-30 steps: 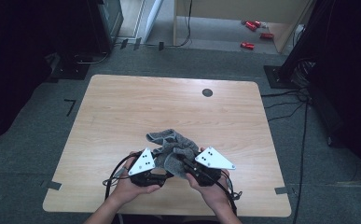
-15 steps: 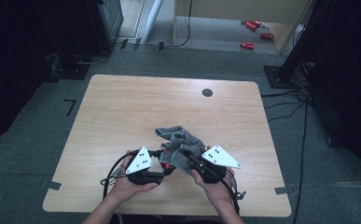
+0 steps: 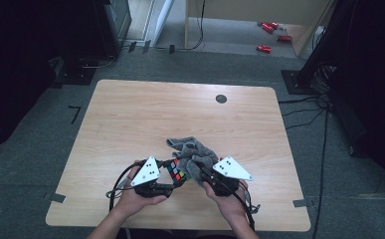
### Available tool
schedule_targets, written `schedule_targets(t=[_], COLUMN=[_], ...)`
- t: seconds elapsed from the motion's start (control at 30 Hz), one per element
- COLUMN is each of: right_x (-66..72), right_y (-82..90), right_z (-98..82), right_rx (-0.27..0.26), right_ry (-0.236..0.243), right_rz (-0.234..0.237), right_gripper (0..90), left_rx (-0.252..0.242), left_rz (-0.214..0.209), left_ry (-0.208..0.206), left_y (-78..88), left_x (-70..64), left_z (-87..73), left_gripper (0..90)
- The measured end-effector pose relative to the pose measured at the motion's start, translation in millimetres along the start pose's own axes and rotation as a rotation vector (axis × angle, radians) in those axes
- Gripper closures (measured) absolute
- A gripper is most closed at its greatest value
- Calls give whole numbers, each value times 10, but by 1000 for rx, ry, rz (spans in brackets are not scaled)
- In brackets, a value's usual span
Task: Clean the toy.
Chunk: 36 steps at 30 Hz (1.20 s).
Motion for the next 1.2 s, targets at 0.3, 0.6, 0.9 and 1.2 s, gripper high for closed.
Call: schedule_targets(t=[0.3, 0.6, 0.9, 1.2], right_x=[206, 112, 39, 303], right_y=[117, 27, 57, 114], right_z=[149, 27, 68, 134], right_rx=[-57, -15, -19, -49], right_ry=[20, 5, -6, 42], right_rz=[52, 35, 9, 86], right_gripper=[738, 737, 736, 733], left_rx=[32, 14, 21, 16], left_rz=[-2, -3, -1, -33], left_ry=[-15, -7, 15, 11], left_y=[-61, -7, -5, -29], left_x=[-38, -27, 20, -56], left_z=[-37, 3, -23, -3], left_gripper=[345, 344, 344, 344])
Point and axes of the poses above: each handheld gripper's, and its own axes: y roughly backward along the jaws, z roughly out of its top, x roughly to its left, the point moved 7 cm from there along -y, roughly forward along the jaws, and after that the axes turned 5 degrees about -z, right-handed, at the moved point
